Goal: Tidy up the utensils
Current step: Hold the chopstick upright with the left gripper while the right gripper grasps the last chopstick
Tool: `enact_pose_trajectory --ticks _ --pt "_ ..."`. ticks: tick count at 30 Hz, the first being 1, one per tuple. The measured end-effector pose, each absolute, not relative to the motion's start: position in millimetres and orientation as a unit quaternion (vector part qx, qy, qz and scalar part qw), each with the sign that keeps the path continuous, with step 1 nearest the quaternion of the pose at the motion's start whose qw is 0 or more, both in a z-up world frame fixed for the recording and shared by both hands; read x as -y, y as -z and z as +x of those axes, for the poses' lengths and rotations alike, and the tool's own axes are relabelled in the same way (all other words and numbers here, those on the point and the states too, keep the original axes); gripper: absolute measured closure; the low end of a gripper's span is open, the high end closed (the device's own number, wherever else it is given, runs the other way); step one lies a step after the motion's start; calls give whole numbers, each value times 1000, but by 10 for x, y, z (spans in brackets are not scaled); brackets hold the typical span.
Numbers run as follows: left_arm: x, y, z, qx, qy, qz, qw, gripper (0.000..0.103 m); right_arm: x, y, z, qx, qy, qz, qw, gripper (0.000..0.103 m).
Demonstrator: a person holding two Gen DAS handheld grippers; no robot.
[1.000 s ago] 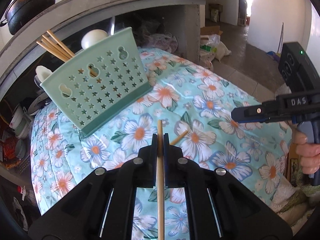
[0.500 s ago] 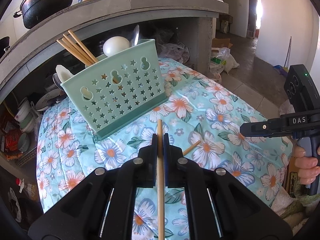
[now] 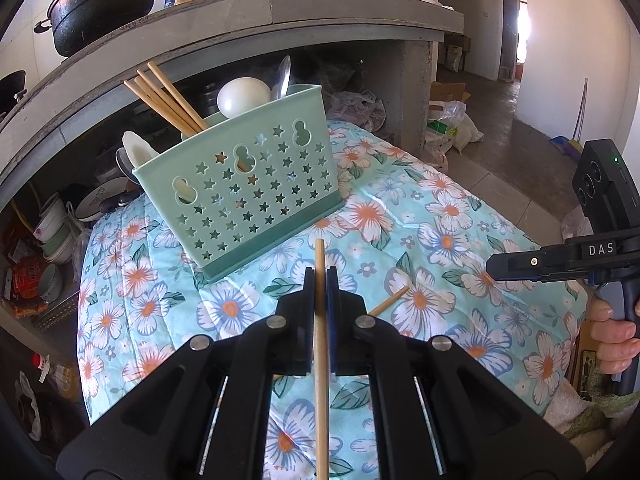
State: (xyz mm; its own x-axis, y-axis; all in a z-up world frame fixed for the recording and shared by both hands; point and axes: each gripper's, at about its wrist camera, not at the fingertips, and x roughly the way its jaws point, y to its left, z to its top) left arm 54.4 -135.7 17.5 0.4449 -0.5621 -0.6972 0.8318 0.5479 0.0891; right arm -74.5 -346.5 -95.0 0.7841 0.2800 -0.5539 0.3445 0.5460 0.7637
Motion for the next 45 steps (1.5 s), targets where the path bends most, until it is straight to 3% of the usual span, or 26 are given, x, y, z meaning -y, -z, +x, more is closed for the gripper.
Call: enact_pose_trajectory --ticks 45 --pt "1223 -345 584 -299 418 189 837 99 3375 874 -657 -327 -4 482 813 56"
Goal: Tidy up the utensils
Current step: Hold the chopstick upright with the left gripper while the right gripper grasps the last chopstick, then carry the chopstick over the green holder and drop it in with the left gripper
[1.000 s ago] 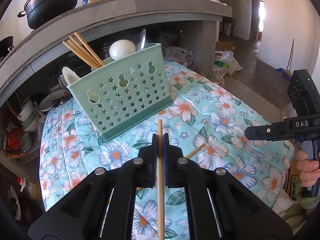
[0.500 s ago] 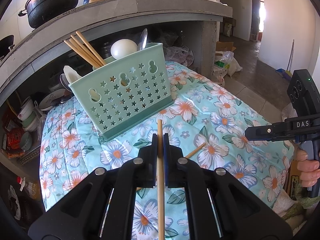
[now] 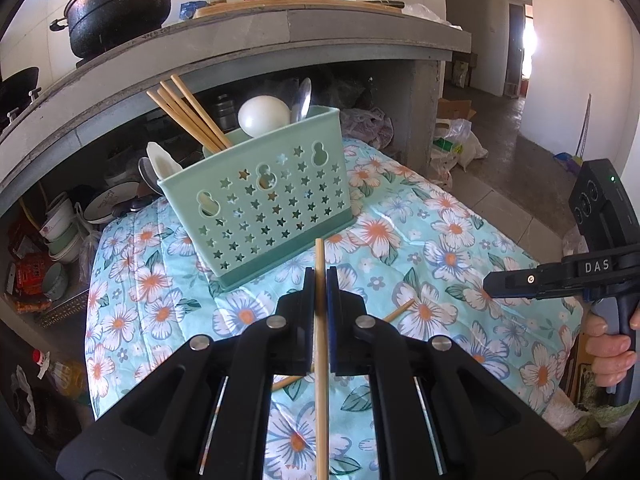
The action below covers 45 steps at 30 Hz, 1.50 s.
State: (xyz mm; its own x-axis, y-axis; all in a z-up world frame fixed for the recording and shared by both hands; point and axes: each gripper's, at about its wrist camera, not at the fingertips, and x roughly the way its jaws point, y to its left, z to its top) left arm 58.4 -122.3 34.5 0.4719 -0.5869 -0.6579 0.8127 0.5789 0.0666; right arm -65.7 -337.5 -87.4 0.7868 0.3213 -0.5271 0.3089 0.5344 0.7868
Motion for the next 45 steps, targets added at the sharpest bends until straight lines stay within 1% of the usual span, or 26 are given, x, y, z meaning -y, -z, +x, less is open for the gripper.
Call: enact_pose_trajectory --ticks 10,18,24,27,30,32,34,42,45 --pt "1007 -493 658 -289 408 147 853 99 3194 938 -458 -345 -35 504 791 56" --pt "785 -598 747 -289 395 88 868 99 3086 1209 -103 -378 -41 552 742 56" --pt "706 -587 815 -291 390 58 872 99 3038 1293 202 -385 -19 562 732 58" --pt "689 -582 841 -289 388 53 873 99 3022 1281 323 -385 -1 559 734 63" --pt "672 -581 841 -284 383 55 877 99 2990 1281 397 -383 20 556 738 71" --pt "660 -580 847 -285 383 53 877 99 2979 1282 412 -377 32 557 739 80" --pt "653 -578 844 -283 380 55 879 99 2990 1310 419 -370 40 565 736 86" --pt "625 -596 814 -280 376 57 881 99 3144 1347 377 -338 43 600 724 91" --pt "590 -625 807 -277 371 58 884 99 3202 1238 253 -318 44 586 744 92"
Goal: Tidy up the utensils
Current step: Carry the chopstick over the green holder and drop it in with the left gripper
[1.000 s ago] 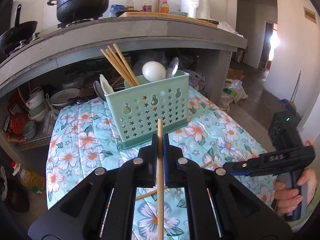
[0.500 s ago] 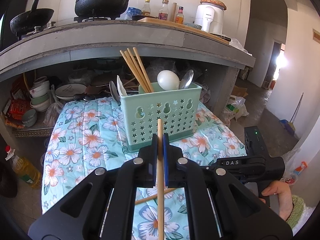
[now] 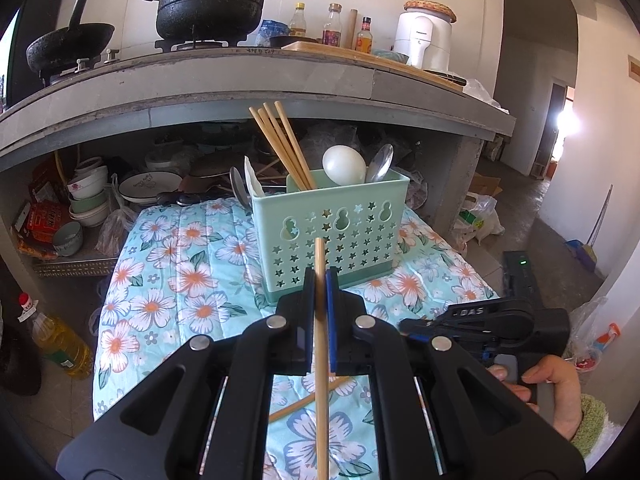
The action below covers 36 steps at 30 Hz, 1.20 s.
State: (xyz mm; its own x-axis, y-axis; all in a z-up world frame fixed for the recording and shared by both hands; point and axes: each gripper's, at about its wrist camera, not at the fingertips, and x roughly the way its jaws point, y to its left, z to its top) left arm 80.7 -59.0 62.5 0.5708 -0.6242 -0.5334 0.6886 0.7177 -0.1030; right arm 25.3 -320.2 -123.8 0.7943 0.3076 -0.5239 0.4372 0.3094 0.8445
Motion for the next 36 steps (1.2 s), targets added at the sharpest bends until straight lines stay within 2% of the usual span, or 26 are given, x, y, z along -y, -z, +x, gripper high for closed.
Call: enact_pose_trajectory --ticks 10,14,27,36 --pt "611 -774 856 -274 359 56 890 99 3330 228 -359 -200 69 470 857 97" --pt "656 -899 835 -262 358 53 894 99 3425 -16 -555 -169 78 444 876 97" --pt "860 -1420 849 -206 369 53 905 99 3641 -83 -765 -139 59 454 878 97" --pt "1010 -1991 949 -139 379 40 914 99 3755 -136 -803 -130 45 453 881 97"
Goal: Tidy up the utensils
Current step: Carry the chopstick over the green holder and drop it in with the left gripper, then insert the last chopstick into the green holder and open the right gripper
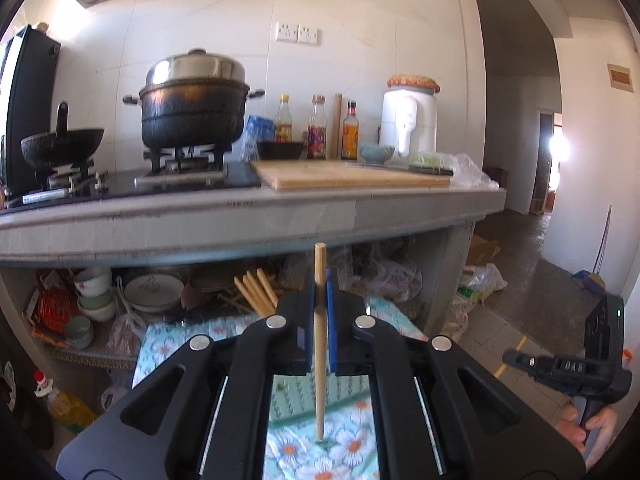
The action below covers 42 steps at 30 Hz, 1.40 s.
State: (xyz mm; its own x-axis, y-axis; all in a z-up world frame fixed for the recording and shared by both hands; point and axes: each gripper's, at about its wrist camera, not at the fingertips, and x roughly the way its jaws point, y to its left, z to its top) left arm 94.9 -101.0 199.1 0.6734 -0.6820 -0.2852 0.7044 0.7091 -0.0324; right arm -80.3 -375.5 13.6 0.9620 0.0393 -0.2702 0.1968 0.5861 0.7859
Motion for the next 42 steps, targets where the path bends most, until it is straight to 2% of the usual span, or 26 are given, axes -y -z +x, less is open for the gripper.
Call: enact_pose_trajectory --ticks 7,11,28,29,32,34,36,42 --pt "1213 -2456 1167 -79 378 0 922 99 3765 -180 -759 -132 36 447 884 97" --pt "1406 -2494 1333 -72 373 -8 925 99 3770 -180 -757 -129 37 447 885 97" --pt "1760 -1574 1962 -182 380 -42 906 98 3815 -109 -687 -140 39 452 880 97" --pt "1767 -1531 1945 -188 389 -43 901 96 3814 -106 -691 -141 40 452 880 97" --pt "1751 -1434 1839 -193 408 -40 891 72 3806 -117 -707 -143 44 450 881 97" --pt "1712 -1403 1745 -190 421 -37 886 64 3796 -140 -720 -142 46 447 882 97" --pt "1657 -1403 1647 -187 426 -32 885 50 3780 -186 -728 -141 48 442 885 97" --pt "1361 -1418 1396 -182 428 -37 884 30 3723 -477 -747 -120 47 412 902 97"
